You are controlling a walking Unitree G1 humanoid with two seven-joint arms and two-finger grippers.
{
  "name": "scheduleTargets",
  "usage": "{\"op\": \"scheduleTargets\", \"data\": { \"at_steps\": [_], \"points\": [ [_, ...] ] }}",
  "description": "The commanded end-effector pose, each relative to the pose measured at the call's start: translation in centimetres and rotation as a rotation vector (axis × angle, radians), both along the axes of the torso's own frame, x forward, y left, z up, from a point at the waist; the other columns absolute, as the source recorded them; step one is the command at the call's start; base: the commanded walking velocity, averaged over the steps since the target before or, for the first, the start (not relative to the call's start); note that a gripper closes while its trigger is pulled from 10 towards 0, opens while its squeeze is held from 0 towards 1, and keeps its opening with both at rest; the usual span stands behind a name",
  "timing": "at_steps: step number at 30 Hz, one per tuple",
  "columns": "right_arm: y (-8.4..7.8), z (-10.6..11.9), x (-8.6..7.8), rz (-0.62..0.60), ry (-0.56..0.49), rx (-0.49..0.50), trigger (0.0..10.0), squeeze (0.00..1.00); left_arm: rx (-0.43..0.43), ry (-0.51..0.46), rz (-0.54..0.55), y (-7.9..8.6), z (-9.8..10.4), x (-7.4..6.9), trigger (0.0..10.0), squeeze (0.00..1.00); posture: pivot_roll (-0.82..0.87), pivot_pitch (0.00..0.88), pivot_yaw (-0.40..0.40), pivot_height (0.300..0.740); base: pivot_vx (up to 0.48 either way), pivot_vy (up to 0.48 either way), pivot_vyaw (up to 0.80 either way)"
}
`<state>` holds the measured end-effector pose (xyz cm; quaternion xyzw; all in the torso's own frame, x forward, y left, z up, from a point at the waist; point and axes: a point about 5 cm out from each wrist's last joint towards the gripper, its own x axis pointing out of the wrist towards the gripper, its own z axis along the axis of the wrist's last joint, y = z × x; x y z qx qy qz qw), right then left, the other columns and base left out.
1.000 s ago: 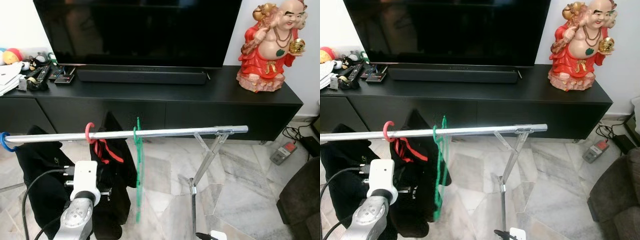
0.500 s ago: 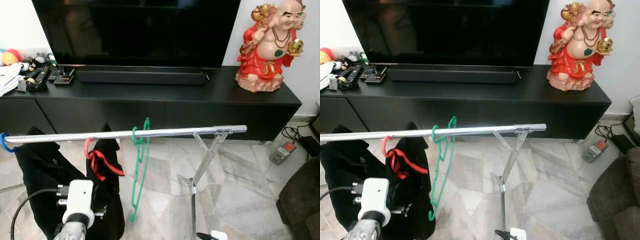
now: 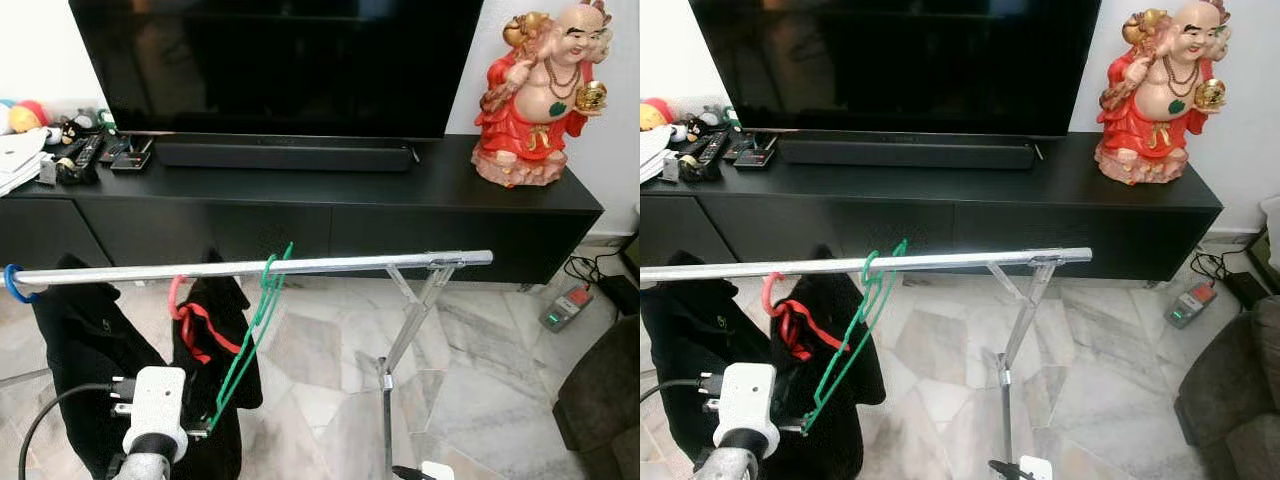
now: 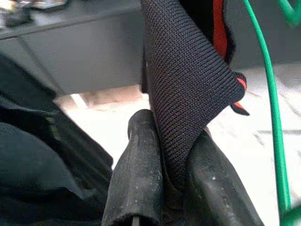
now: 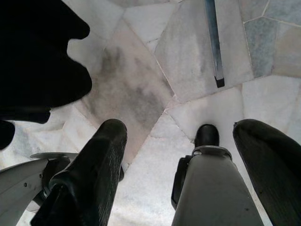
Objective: Hang hanger
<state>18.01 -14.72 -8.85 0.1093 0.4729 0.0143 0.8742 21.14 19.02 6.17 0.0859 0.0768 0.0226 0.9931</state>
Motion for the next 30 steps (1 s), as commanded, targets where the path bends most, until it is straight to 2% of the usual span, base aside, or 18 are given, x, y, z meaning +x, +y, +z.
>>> {"op": "scheduleTargets", "data": {
  "at_steps": [1, 4, 9, 11, 18, 30],
  "points": [
    [0.1, -0.2, -0.5, 0.004, 0.016, -0.002, 10.0, 0.00, 0.017, -0.029, -0.051, -0.3, 0.5, -0.2, 10.0, 0.00, 0.07, 0.076, 0.008, 0.740, 0.000, 0.000, 0.00],
    [0.1, -0.2, -0.4, 0.004, 0.016, -0.002, 10.0, 0.00, -0.019, -0.037, -0.045, -0.1, 0.5, -0.5, 10.0, 0.00, 0.08, 0.084, 0.005, 0.740, 0.000, 0.000, 0.00],
    [0.1, -0.2, -0.4, 0.004, 0.015, -0.001, 10.0, 0.00, -0.011, -0.022, -0.044, 0.2, 0.1, -1.0, 10.0, 0.00, 0.07, 0.087, 0.004, 0.740, 0.000, 0.000, 0.00],
    [0.1, -0.2, -0.3, 0.003, 0.014, -0.002, 10.0, 0.00, -0.020, -0.008, -0.001, 0.7, -0.3, -1.1, 10.0, 0.00, 0.08, 0.092, 0.003, 0.740, 0.000, 0.000, 0.00],
    [0.1, -0.2, -0.3, 0.004, 0.014, -0.003, 10.0, 0.00, -0.058, -0.012, 0.024, 0.4, -0.2, -0.6, 10.0, 0.00, 0.07, 0.096, 0.003, 0.740, 0.000, 0.000, 0.00],
    [0.1, -0.1, -0.2, 0.006, 0.013, -0.002, 10.0, 0.00, -0.055, -0.003, 0.015, 0.4, -0.3, -0.8, 10.0, 0.00, 0.08, 0.102, 0.000, 0.740, 0.000, 0.345, 0.00]
  ]
}}
